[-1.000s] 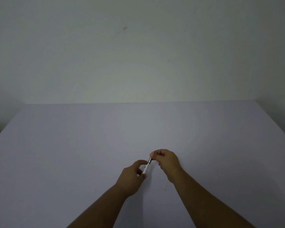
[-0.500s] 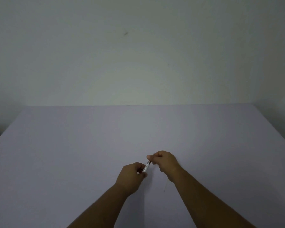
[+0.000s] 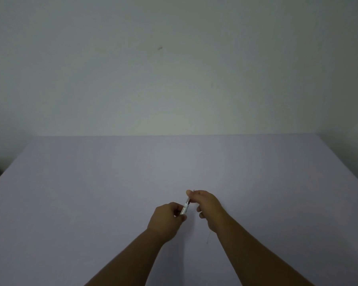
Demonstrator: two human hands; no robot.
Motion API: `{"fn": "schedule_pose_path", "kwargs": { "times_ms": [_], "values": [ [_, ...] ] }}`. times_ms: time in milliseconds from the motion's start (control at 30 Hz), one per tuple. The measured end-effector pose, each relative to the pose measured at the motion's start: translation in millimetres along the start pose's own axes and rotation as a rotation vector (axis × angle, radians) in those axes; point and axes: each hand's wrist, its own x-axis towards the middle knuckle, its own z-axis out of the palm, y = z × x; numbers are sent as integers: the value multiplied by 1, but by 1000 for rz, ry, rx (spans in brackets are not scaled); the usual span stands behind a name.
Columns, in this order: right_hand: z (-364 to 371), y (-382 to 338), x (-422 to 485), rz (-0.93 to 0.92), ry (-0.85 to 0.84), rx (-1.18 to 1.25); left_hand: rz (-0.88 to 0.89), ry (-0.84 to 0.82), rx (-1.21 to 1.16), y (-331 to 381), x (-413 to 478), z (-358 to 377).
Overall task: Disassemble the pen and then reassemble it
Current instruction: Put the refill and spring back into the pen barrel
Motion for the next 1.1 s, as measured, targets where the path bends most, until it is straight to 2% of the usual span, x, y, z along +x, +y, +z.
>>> {"fn": "schedule_pose_path", "kwargs": {
  "times_ms": [67,233,333,400,500,667,833,1000,1100],
  "values": [
    [-1,-1,-1,-30,-39,31,-8,3,13,0,1,-2],
    [-3,-2,1,0,9,-179,3,-16,58,0,-2,0],
    [-6,-3,1,10,-72,-36,-24,-14,40,1,0,-1],
    [-7,-3,0,-16,-92,-42,-25,-17,52,3,0,-1],
    [-8,-4,0,14,5,-188,-7,-22,65,5,0,3],
    [-8,-6,-2,-3,-61,9,-17,-6,72,7,3,-1],
    [-10,-11,-4,40,12,-188,-3,-21,63,8,1,2],
    [-11,-8,-5,3,-73,6,-12,-5,74,7,1,-1],
    [-11,-9,-5,2,1,-160,-12,-24,73,7,0,1]
  ]
}}
